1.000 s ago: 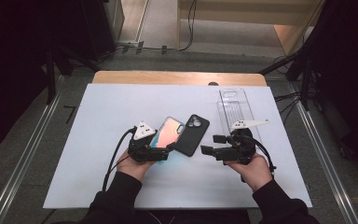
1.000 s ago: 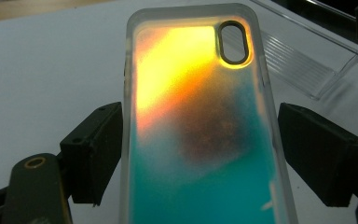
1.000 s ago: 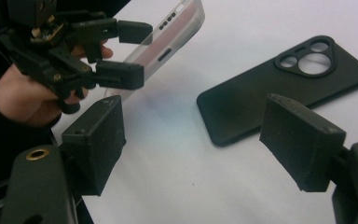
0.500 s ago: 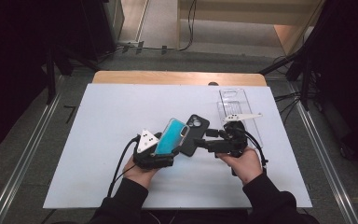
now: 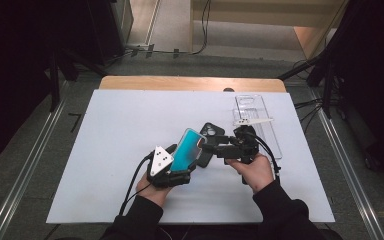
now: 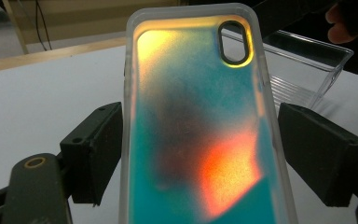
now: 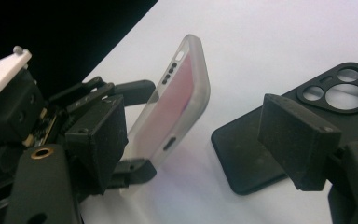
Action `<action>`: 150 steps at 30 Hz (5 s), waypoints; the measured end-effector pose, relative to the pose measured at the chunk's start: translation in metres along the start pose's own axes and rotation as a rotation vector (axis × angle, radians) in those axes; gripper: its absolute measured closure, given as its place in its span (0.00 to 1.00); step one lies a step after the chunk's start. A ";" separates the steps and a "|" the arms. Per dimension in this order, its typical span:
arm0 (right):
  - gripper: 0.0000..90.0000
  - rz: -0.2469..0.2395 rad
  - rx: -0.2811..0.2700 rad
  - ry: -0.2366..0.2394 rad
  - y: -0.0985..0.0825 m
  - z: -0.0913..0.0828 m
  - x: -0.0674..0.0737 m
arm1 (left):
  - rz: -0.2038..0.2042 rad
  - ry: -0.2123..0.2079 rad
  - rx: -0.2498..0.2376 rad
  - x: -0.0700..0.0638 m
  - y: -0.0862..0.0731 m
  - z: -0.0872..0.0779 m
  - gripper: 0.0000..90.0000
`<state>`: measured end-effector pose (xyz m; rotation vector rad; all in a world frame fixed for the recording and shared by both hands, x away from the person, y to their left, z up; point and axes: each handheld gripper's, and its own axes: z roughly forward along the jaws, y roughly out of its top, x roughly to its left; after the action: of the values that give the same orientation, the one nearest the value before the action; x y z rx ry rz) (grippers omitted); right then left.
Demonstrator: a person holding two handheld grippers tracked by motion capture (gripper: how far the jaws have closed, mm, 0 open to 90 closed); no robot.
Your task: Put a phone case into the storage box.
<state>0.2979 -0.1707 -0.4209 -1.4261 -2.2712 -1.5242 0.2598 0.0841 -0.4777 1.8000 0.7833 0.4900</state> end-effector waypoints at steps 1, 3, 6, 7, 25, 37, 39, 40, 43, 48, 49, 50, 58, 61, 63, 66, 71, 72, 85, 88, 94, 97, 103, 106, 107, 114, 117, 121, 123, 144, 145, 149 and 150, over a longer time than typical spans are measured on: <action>0.25 0.004 0.000 0.003 0.000 0.000 0.000 | 0.001 0.000 -0.002 -0.002 -0.001 0.000 0.19; 0.26 0.018 -0.001 0.009 0.001 0.002 -0.001 | 0.002 -0.003 -0.013 -0.004 -0.002 0.000 0.19; 0.27 0.024 0.006 0.011 0.002 0.005 -0.002 | -0.006 -0.017 -0.047 -0.006 -0.004 0.000 0.19; 0.27 0.029 0.010 0.015 0.003 0.006 -0.002 | -0.005 -0.020 -0.050 -0.007 -0.004 0.000 0.19; 0.68 0.171 0.080 0.081 0.010 0.023 -0.003 | -0.082 -0.029 -0.051 -0.013 -0.005 -0.001 0.19; 0.85 0.222 0.072 0.116 0.013 0.020 -0.003 | -0.071 -0.026 -0.068 -0.015 -0.002 -0.002 0.19; 0.85 0.212 0.078 0.113 0.014 0.019 -0.002 | -0.068 -0.026 -0.062 -0.015 -0.002 -0.002 0.19; 0.85 0.212 0.078 0.115 0.014 0.019 -0.002 | -0.065 -0.023 -0.063 -0.015 -0.002 -0.002 0.19; 0.85 0.208 0.080 0.120 0.015 0.018 -0.001 | -0.050 -0.014 -0.058 -0.016 0.001 -0.003 0.18; 0.85 0.193 0.081 0.122 0.017 0.016 0.002 | -0.068 -0.039 -0.046 -0.017 0.006 -0.005 0.14; 0.85 0.188 0.082 0.122 0.017 0.015 0.002 | -0.066 -0.040 -0.032 -0.018 0.008 -0.004 0.10; 0.85 0.175 0.079 0.119 0.017 0.014 0.002 | -0.062 -0.039 -0.019 -0.018 0.009 -0.004 0.09; 0.85 0.121 0.076 0.050 0.019 0.010 0.003 | -0.103 -0.065 0.078 -0.011 0.014 -0.002 0.10; 0.85 0.081 0.073 0.012 0.019 0.008 0.004 | -0.123 -0.079 0.114 -0.007 0.015 -0.001 0.14; 0.85 0.051 0.068 -0.006 0.019 0.006 0.006 | -0.132 -0.089 0.144 -0.005 0.017 -0.001 0.14; 0.85 0.002 0.065 -0.037 0.019 0.004 0.007 | -0.137 -0.110 0.183 -0.002 0.021 0.000 0.15; 0.85 -0.082 0.065 -0.043 0.018 0.000 0.010 | -0.167 -0.155 0.223 0.005 0.026 -0.002 0.15; 0.85 -0.095 0.068 -0.046 0.018 0.000 0.010 | -0.172 -0.162 0.235 0.007 0.027 -0.002 0.15; 0.85 -0.258 0.111 0.019 0.015 -0.007 0.010 | -0.141 -0.262 0.341 0.022 0.046 -0.008 0.17; 0.85 -0.298 0.127 0.029 0.015 -0.009 0.009 | -0.134 -0.284 0.350 0.026 0.050 -0.010 0.20; 0.85 -0.387 0.155 0.070 0.014 -0.013 0.010 | -0.105 -0.356 0.384 0.031 0.053 -0.010 0.24; 0.85 -0.407 0.166 0.097 0.015 -0.016 0.008 | -0.070 -0.378 0.400 0.033 0.055 -0.010 0.25; 0.85 -0.473 0.165 0.154 0.016 -0.018 0.005 | -0.056 -0.386 0.367 0.038 0.062 -0.012 0.27; 0.85 -0.496 0.172 0.180 0.015 -0.017 0.004 | -0.041 -0.410 0.350 0.038 0.065 -0.014 0.31; 0.85 -0.498 0.177 0.186 0.015 -0.016 0.005 | -0.035 -0.418 0.354 0.038 0.066 -0.015 0.31; 0.85 -0.529 0.200 0.219 0.012 -0.012 0.010 | -0.041 -0.481 0.356 0.039 0.070 -0.017 0.32; 0.85 -0.536 0.203 0.245 0.012 -0.011 0.010 | -0.030 -0.501 0.355 0.038 0.070 -0.017 0.35; 0.85 -0.548 0.216 0.279 0.011 -0.010 0.009 | -0.024 -0.525 0.348 0.038 0.071 -0.017 0.41; 0.85 -0.556 0.221 0.293 0.010 -0.008 0.010 | -0.014 -0.540 0.340 0.037 0.071 -0.018 0.47; 0.85 -0.570 0.259 0.447 0.008 0.000 0.014 | 0.031 -0.692 0.366 0.034 0.071 -0.021 0.90; 0.85 -0.567 0.258 0.452 0.008 0.000 0.014 | 0.032 -0.692 0.366 0.034 0.071 -0.021 0.90; 0.85 -0.554 0.252 0.454 0.008 0.001 0.012 | 0.005 -0.697 0.374 0.036 0.072 -0.020 0.91; 0.85 -0.552 0.251 0.453 0.008 0.001 0.012 | -0.003 -0.695 0.375 0.036 0.072 -0.020 0.91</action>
<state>0.2973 -0.1615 -0.4099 -0.3478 -2.5313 -1.4048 0.2923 0.1072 -0.4044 2.1188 0.3979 -0.3109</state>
